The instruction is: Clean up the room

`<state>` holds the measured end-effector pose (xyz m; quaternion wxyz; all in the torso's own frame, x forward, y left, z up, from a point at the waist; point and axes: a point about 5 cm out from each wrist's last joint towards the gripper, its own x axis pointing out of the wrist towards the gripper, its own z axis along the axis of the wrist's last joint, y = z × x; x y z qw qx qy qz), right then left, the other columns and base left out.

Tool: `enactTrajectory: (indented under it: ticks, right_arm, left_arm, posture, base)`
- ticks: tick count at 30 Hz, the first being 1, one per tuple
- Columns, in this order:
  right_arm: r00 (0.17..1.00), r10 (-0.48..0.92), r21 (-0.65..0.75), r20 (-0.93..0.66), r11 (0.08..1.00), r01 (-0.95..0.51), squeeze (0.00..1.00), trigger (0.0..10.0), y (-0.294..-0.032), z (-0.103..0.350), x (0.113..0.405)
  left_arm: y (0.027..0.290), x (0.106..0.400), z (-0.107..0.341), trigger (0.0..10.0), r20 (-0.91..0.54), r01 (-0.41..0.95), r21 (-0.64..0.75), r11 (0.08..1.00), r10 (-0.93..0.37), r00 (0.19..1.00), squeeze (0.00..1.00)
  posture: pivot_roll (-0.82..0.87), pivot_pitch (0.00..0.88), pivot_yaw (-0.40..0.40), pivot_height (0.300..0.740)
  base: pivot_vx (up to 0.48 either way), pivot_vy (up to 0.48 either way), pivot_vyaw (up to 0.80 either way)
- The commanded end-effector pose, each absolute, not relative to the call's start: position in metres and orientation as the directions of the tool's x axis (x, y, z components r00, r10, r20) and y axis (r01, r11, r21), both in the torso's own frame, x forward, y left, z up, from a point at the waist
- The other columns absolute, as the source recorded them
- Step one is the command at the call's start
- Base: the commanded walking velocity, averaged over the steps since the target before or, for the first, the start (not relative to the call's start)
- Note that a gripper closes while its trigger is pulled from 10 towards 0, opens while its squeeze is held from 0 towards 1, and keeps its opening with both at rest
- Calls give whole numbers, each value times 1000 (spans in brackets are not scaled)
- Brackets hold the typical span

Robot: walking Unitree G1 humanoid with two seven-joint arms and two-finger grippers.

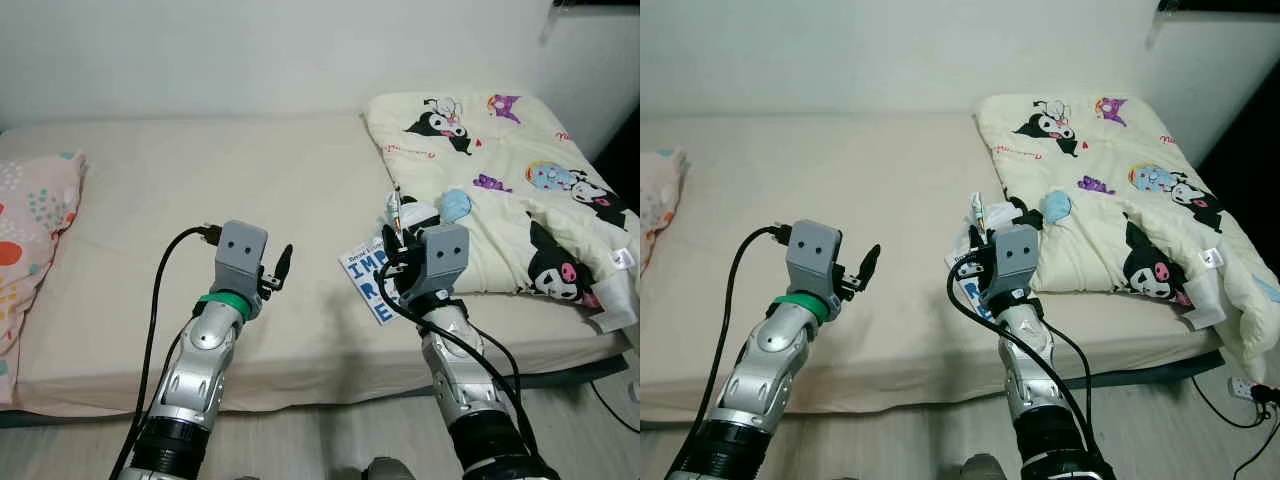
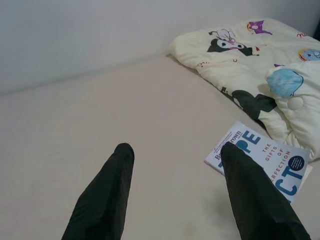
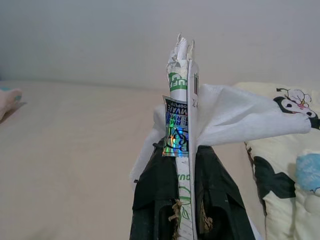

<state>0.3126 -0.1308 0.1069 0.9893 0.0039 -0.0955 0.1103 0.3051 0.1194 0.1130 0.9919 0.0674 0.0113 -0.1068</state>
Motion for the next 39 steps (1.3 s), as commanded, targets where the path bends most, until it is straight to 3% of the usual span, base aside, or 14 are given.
enactTrajectory:
  ticks: [1,39]
  right_arm:
    - [962,213,1,173,976,-216,0,10000,-130,103,312]
    - [964,205,0,169,978,-208,0,10000,-131,102,313]
  left_arm:
    - [120,302,109,10000,-60,213,136,968,-207,977,0]
    - [122,304,108,10000,-68,204,139,969,-196,978,0]
  posture:
    - [27,0,24,740]
    - [26,0,32,740]
  base:
    - [-289,0,0]
    - [-340,0,0]
